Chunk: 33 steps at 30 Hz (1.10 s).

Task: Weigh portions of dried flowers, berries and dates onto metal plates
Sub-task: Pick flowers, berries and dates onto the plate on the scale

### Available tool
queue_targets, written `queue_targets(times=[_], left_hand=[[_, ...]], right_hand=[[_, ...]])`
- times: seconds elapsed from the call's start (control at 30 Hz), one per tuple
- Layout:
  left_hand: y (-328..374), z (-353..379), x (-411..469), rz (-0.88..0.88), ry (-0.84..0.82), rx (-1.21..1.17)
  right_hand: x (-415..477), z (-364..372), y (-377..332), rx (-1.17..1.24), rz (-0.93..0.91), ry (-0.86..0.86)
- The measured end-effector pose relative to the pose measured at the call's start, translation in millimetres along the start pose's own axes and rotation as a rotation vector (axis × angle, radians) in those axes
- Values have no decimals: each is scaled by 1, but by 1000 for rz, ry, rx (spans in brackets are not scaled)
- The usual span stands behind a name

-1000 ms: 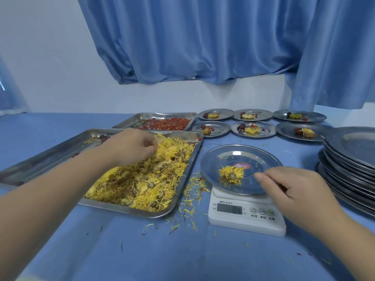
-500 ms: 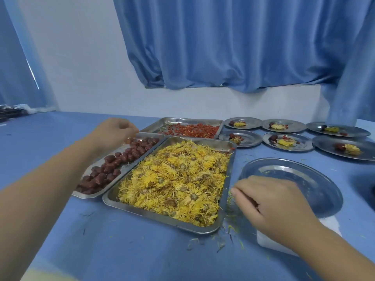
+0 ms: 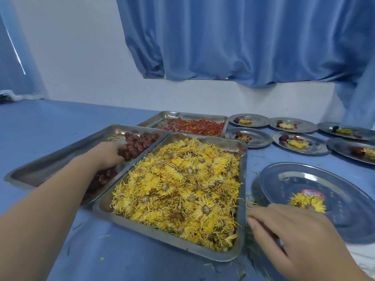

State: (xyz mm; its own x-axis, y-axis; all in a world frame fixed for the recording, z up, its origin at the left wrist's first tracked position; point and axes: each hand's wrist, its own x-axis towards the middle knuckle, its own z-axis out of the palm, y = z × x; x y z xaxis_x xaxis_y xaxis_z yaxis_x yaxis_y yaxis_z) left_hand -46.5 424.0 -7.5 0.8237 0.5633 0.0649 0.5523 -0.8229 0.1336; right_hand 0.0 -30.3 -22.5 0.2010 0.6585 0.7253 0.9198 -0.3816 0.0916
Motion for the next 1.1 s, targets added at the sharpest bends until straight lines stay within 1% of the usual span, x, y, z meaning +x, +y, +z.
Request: queue_targets(times=[0.07, 0.23, 0.33, 0.43, 0.5, 0.57, 0.67, 0.73, 0.83, 0.93, 1.1], left_hand=[[4, 2, 5, 7, -44, 89], [5, 0, 5, 27, 24, 234], [2, 1, 0, 23, 90, 144], [12, -7, -6, 58, 213, -54], [30, -16, -12, 120, 292, -130], [57, -23, -20, 213, 344, -132], [108, -31, -36, 345, 373, -181], [145, -33, -50, 437, 362, -275], [200, -34, -71, 585, 300, -367], [249, -31, -90, 716, 218, -395], [314, -14, -105, 854, 23, -346]], right_hand=[[-2, 1, 2, 14, 6, 9], [-4, 0, 5, 35, 49, 31], [-4, -3, 6, 34, 70, 47], [-5, -8, 9, 77, 109, 97], [-6, -13, 13, 133, 138, 140], [-7, -19, 17, 169, 178, 183], [-9, -27, 26, 248, 333, 266], [-8, -32, 34, 343, 495, 331], [-10, -37, 54, 497, 732, 442], [-11, -45, 70, 618, 843, 540], [-12, -48, 84, 669, 950, 607]])
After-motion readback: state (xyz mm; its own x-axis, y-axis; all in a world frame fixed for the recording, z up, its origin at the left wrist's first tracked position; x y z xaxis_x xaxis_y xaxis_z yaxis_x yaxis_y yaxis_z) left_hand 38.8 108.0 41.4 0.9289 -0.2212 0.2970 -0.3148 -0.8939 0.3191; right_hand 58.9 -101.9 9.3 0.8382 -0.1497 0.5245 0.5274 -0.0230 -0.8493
